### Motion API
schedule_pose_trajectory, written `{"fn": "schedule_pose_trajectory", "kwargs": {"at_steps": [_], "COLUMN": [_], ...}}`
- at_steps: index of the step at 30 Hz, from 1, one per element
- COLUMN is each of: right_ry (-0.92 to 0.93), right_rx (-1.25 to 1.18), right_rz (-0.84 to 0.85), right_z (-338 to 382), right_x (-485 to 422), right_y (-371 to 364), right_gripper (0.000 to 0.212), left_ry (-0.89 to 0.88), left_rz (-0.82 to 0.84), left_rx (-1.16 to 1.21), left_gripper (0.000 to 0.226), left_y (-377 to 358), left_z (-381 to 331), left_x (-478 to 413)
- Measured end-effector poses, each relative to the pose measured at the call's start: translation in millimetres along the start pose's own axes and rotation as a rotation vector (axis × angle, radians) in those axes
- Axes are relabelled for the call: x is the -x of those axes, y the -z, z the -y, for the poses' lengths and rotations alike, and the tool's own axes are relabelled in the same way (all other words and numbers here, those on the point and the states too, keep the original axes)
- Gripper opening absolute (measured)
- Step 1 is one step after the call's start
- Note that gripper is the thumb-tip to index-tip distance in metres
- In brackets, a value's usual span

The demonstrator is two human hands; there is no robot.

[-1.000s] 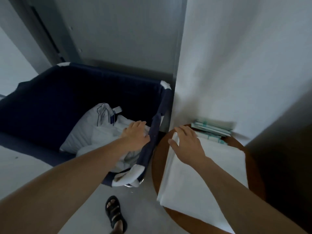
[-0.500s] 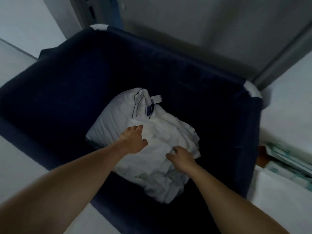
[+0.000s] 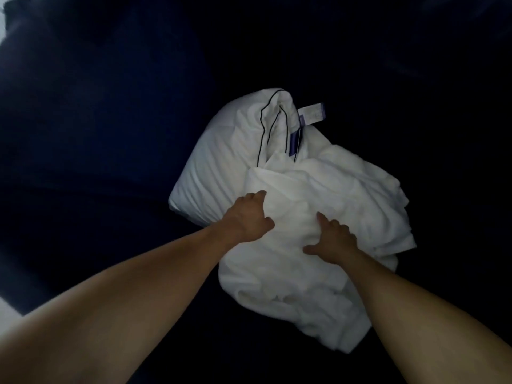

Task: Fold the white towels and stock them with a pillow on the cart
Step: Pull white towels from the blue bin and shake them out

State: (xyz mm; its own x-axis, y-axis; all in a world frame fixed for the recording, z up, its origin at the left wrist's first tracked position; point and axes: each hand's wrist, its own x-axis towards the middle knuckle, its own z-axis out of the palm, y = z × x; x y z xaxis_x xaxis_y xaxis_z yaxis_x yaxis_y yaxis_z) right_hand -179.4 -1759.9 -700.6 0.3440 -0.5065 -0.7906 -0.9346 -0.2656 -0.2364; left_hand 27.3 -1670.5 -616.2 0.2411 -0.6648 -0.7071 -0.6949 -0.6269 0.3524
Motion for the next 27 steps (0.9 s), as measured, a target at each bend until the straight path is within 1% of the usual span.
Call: {"fn": "schedule_pose_trajectory", "kwargs": {"at_steps": [2, 3, 5, 6, 8, 10, 11, 13, 14, 15, 16, 18, 19, 21, 23, 24, 25, 27], "right_ry": [0.019, 0.026, 0.034, 0.047, 0.104, 0.226, 0.291, 0.365, 0.403, 0.435, 0.457, 0.515, 0.553, 0.648, 0.760, 0.796, 0.814, 0.821], "right_rx": [0.103, 0.107, -0.001, -0.115, -0.396, -0.515, -0.533, -0.634, -0.694, -0.751, -0.805, -0.905, -0.953, -1.009, -1.037, -1.061, -1.101, -1.165], "right_rz": [-0.025, 0.002, 0.078, 0.091, 0.066, 0.061, 0.065, 0.084, 0.083, 0.069, 0.037, -0.003, -0.023, -0.092, -0.202, -0.279, -0.360, -0.516], "right_z": [3, 5, 11, 13, 19, 27, 31, 30, 28, 23, 14, -9, -21, -48, -75, -88, -103, -134], "right_x": [10, 18, 40, 53, 81, 118, 139, 181, 207, 232, 258, 313, 341, 399, 455, 483, 507, 548], "right_y": [-5, -5, -4, 0, 12, 34, 46, 66, 78, 90, 100, 124, 136, 162, 184, 194, 203, 217], "right_gripper": [0.076, 0.062, 0.047, 0.044, 0.045, 0.049, 0.044, 0.019, 0.013, 0.018, 0.016, 0.013, 0.012, 0.015, 0.020, 0.019, 0.013, 0.006], "left_ry": [-0.008, -0.013, -0.028, -0.042, -0.082, -0.125, -0.144, -0.165, -0.170, -0.183, -0.205, -0.246, -0.274, -0.334, -0.362, -0.369, -0.369, -0.375], "left_rz": [0.022, 0.034, 0.053, 0.070, 0.131, 0.193, 0.212, 0.199, 0.183, 0.155, 0.117, 0.043, 0.005, -0.068, -0.245, -0.341, -0.418, -0.519], "left_rx": [-0.015, -0.032, -0.065, -0.074, -0.094, -0.160, -0.207, -0.276, -0.284, -0.275, -0.253, -0.111, -0.015, 0.120, 0.169, 0.204, 0.256, 0.341], "left_gripper": [0.083, 0.085, 0.091, 0.095, 0.105, 0.115, 0.118, 0.123, 0.124, 0.125, 0.124, 0.115, 0.103, 0.067, 0.024, 0.015, 0.018, 0.020], "left_y": [-1, 1, 4, 5, 9, 11, 13, 15, 15, 16, 15, 13, 12, 8, 7, 7, 8, 13], "left_z": [-4, -8, -16, -21, -32, -44, -52, -66, -74, -85, -94, -120, -136, -176, -233, -265, -297, -357], "left_x": [0, 3, 14, 21, 40, 62, 76, 103, 117, 135, 151, 188, 207, 242, 275, 294, 314, 353]}}
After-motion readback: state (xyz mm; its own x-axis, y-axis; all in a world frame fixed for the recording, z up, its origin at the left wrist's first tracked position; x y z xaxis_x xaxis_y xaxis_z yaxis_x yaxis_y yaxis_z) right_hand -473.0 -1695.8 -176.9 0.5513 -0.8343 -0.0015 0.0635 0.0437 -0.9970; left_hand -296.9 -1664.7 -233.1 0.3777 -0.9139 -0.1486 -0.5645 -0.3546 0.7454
